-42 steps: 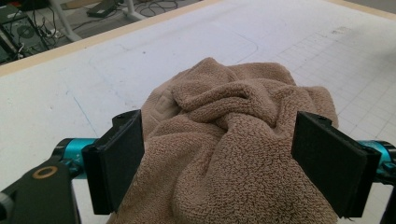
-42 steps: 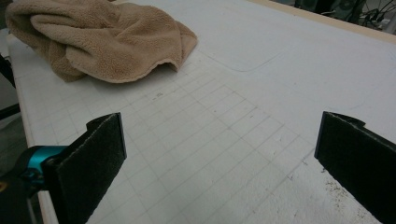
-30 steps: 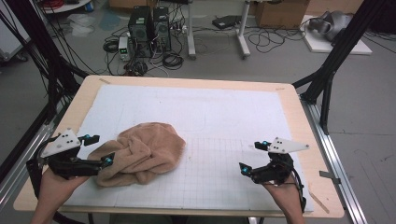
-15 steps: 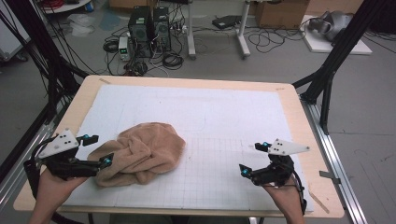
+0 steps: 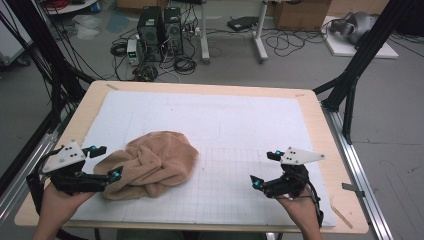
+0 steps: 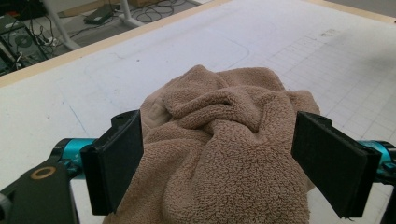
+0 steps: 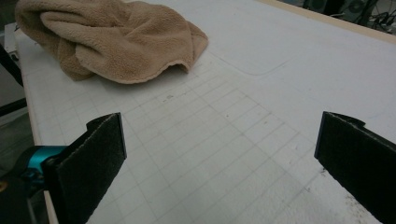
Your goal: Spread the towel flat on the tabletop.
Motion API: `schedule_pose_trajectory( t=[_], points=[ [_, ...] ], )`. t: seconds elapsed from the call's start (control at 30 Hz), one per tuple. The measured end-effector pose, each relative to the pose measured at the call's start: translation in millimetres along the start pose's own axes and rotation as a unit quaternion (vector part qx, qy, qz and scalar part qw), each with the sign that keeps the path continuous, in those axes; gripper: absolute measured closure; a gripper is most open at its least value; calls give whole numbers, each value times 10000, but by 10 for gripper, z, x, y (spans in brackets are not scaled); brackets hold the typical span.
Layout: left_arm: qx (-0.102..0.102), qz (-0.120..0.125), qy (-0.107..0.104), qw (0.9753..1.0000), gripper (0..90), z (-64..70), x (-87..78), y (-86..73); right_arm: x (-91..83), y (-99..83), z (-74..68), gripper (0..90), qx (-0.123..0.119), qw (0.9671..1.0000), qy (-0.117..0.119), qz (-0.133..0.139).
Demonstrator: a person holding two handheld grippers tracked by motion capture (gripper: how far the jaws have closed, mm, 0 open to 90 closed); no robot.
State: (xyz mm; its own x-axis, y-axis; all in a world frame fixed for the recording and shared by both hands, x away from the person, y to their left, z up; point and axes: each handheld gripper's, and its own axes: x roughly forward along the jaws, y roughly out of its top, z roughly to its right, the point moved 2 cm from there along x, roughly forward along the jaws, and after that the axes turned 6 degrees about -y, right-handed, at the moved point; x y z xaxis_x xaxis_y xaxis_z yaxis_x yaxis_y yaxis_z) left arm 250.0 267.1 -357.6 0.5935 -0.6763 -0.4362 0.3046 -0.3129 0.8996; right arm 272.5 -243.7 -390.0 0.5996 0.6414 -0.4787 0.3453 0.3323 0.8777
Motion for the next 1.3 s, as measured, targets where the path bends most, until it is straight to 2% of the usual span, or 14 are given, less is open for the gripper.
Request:
schedule_pose_trajectory(
  t=[0.4,0.63,0.83,1.0,1.13,1.2,1.23,1.3],
  points=[
    [28,-17,-43,10000,171,23,42,-6,230,207,-142,10,-278,9994,203,-21],
    [29,-8,-38,10000,171,18,20,-8,221,195,-126,9,-263,9995,161,-62],
    [49,-26,-128,9999,173,72,69,10,175,161,-99,9,-241,9996,117,-71],
    [160,-166,-321,9992,193,163,198,6,144,152,-78,9,-244,9997,91,-34],
    [141,-270,-459,9985,223,190,300,-38,132,147,-70,9,-230,9997,81,-18],
    [118,-414,-571,9974,260,205,416,-104,128,134,-61,10,-216,9997,77,-20],
    [118,-414,-571,9974,262,205,416,-104,128,129,-58,10,-201,9998,79,-20],
    [121,-583,-539,9968,289,183,528,-188,133,117,-52,10,-197,9998,79,-25]
  ],
)
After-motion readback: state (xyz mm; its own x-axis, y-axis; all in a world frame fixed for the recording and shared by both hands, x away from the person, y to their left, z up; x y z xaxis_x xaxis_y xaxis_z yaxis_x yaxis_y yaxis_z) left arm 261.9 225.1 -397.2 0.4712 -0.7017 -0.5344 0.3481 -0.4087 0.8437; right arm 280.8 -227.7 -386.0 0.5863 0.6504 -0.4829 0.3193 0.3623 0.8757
